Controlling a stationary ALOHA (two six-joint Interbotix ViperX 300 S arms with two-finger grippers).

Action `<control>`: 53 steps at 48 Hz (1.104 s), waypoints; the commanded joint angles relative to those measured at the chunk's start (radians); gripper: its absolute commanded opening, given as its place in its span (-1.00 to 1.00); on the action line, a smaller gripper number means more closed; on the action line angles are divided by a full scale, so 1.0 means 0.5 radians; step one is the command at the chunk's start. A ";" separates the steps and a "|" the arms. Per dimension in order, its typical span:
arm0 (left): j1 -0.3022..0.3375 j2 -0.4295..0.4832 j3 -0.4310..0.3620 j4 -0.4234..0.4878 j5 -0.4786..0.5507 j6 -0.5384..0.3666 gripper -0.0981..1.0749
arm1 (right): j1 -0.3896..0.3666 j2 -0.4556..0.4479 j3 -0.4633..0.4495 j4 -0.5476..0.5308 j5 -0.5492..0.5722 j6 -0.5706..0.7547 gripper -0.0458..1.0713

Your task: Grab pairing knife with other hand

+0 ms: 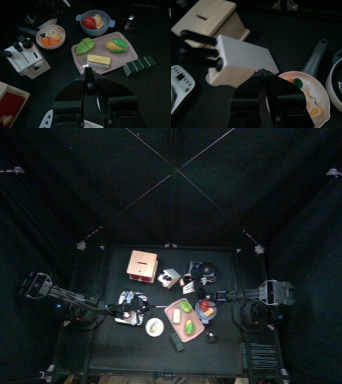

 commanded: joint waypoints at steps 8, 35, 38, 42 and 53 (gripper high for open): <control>-0.006 -0.067 0.006 0.086 -0.184 0.009 0.05 | 0.420 -0.377 0.196 -0.439 -0.028 0.003 -0.11; -0.006 -0.135 0.015 0.193 -0.390 -0.006 0.05 | 0.782 -0.245 0.058 -1.022 -0.025 -0.003 0.00; -0.003 -0.132 0.015 0.193 -0.390 -0.006 0.05 | 0.782 -0.227 0.034 -1.046 -0.043 -0.003 0.06; -0.003 -0.129 0.012 0.193 -0.390 -0.006 0.05 | 0.782 -0.212 0.009 -1.065 -0.058 -0.003 0.14; -0.006 -0.120 0.003 0.193 -0.402 -0.006 0.05 | 0.758 -0.150 -0.031 -1.068 -0.074 -0.003 0.38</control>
